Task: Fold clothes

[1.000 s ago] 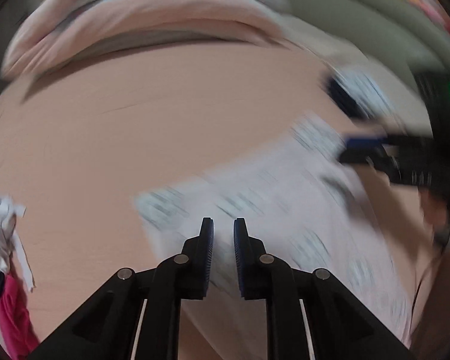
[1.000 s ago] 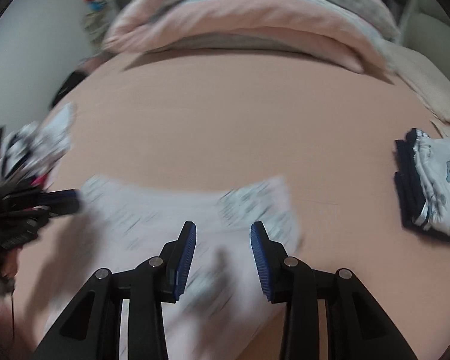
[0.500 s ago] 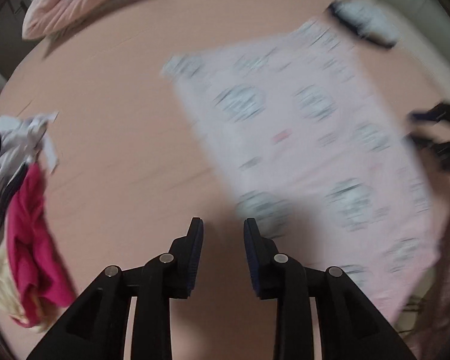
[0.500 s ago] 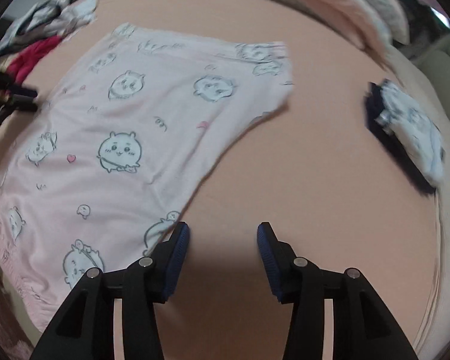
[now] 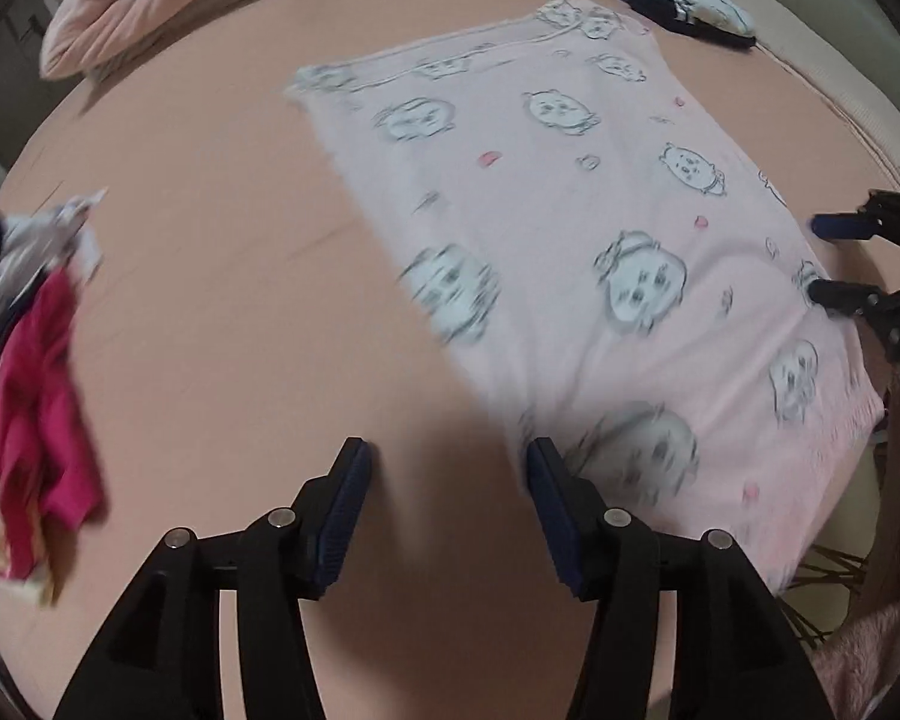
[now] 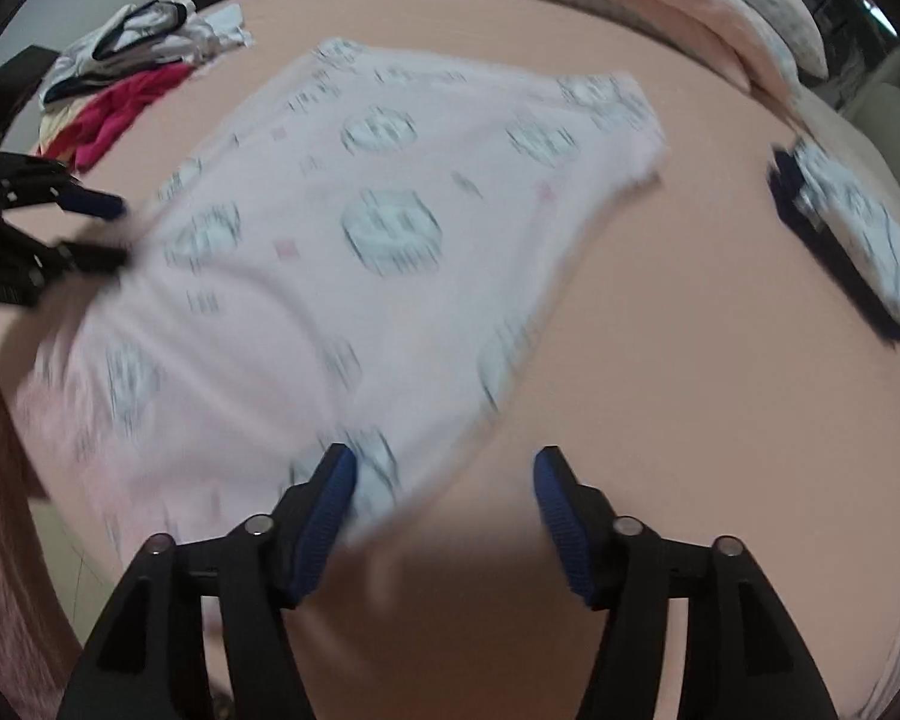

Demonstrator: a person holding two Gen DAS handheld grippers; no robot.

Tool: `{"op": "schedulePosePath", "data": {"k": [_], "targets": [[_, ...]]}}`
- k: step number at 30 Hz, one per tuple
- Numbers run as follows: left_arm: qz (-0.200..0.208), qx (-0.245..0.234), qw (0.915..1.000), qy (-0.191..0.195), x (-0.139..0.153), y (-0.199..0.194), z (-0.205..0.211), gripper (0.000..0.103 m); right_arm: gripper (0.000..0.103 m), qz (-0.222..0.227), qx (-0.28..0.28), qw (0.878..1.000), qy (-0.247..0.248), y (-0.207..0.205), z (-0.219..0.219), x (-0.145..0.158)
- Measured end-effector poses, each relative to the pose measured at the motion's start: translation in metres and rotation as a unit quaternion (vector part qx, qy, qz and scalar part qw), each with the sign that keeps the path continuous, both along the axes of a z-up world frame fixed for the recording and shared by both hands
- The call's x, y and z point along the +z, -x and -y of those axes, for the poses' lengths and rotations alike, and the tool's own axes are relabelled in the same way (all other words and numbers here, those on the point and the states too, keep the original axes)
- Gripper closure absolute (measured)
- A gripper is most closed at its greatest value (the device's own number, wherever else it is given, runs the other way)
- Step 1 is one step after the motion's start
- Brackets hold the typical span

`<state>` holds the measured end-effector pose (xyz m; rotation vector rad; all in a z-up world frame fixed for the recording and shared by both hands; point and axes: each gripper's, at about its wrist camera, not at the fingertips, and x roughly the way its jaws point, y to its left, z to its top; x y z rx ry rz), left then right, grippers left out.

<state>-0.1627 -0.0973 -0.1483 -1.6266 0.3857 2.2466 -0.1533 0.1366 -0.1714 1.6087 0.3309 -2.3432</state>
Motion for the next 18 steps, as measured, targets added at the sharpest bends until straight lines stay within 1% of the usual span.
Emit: {"op": "schedulePosePath", "data": {"k": [2,4,6,7,8,10,13,14,15,18], "targets": [[-0.024,0.005,0.9993,-0.028,0.017,-0.007,-0.001,0.052,0.042,0.005,-0.018,1.000,0.014,-0.002,-0.010,0.008],[-0.050,0.003,0.9963,-0.070,0.032,-0.013,-0.012,0.052,0.042,-0.003,-0.032,0.999,0.041,0.001,-0.010,0.020],[-0.055,-0.005,0.9943,-0.091,0.034,-0.007,-0.037,0.051,0.042,-0.021,-0.039,0.996,0.077,0.006,-0.004,0.035],[-0.048,-0.013,0.9946,-0.091,0.032,-0.001,-0.049,0.051,0.042,-0.021,-0.033,0.997,0.071,0.004,0.003,0.030],[-0.037,-0.024,0.9953,-0.085,0.024,-0.004,-0.062,0.051,0.042,-0.020,-0.024,0.998,0.060,0.001,0.011,0.023],[-0.019,-0.049,0.9970,-0.058,-0.005,-0.009,-0.089,0.051,0.042,-0.017,-0.007,0.999,0.039,-0.005,0.026,0.008],[-0.020,-0.040,0.9976,-0.053,-0.002,-0.024,-0.074,0.050,0.042,-0.014,0.019,1.000,0.006,-0.013,0.049,-0.014],[-0.021,-0.036,0.9978,-0.051,-0.001,-0.029,-0.068,0.050,0.042,-0.019,0.020,1.000,0.011,-0.023,0.044,-0.014],[-0.021,-0.033,0.9980,-0.050,0.001,-0.034,-0.062,0.050,0.042,-0.015,0.014,1.000,0.015,-0.032,0.035,-0.012],[-0.024,-0.022,0.9984,-0.047,0.005,-0.050,-0.045,0.052,0.042,0.016,0.003,1.000,0.020,-0.049,0.013,-0.008]]}}
